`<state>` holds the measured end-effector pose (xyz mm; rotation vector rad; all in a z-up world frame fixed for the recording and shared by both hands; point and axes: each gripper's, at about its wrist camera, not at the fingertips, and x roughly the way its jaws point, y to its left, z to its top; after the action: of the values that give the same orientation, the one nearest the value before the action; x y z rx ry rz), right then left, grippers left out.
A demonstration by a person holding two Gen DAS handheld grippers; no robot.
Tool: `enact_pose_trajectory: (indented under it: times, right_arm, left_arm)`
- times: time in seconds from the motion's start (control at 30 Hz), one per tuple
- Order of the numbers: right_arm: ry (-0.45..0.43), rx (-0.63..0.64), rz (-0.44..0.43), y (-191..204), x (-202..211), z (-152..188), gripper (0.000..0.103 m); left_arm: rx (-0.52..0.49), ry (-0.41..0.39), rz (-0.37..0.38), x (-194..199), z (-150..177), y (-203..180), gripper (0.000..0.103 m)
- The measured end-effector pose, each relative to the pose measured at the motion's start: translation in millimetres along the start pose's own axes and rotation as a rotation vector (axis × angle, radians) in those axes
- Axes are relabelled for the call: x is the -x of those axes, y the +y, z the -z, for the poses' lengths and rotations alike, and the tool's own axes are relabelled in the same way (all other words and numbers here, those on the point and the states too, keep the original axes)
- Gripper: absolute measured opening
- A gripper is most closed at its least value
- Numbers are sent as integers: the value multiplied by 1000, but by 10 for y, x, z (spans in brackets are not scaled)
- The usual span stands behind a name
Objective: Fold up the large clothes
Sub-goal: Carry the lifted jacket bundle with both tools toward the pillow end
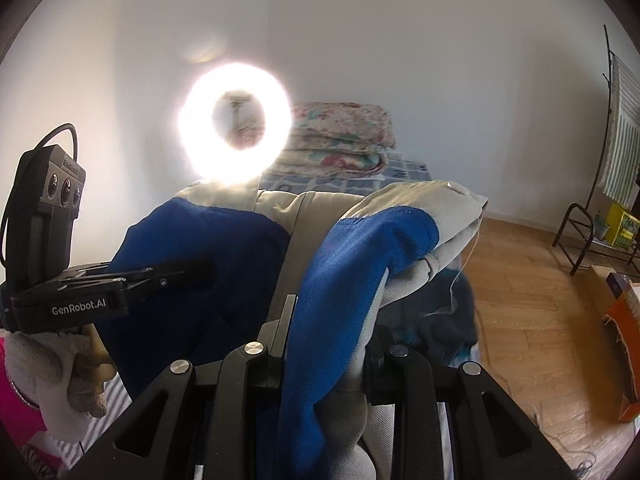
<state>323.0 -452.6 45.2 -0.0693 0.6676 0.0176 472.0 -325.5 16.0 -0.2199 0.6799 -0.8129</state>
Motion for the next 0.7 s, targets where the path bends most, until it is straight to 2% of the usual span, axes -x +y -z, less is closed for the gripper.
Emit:
enact_pose_trajectory:
  times: [0.23, 0.4, 0.53, 0.7]
  right_arm:
    - [-26, -27, 41, -511, -556, -375, 25]
    - [-42, -33, 54, -712, -907, -576, 25]
    - [-33, -43, 44, -879, -1278, -657, 25]
    - [-8, -52, 30, -1075, -1644, -604, 25]
  left_arm:
    - [-20, -12, 21, -794, -473, 71, 23]
    - [16, -26, 39, -1249, -703, 223, 23]
    - [42, -21, 32, -1561, -778, 404, 23]
    - [83, -9, 14, -1893, -690, 633, 23]
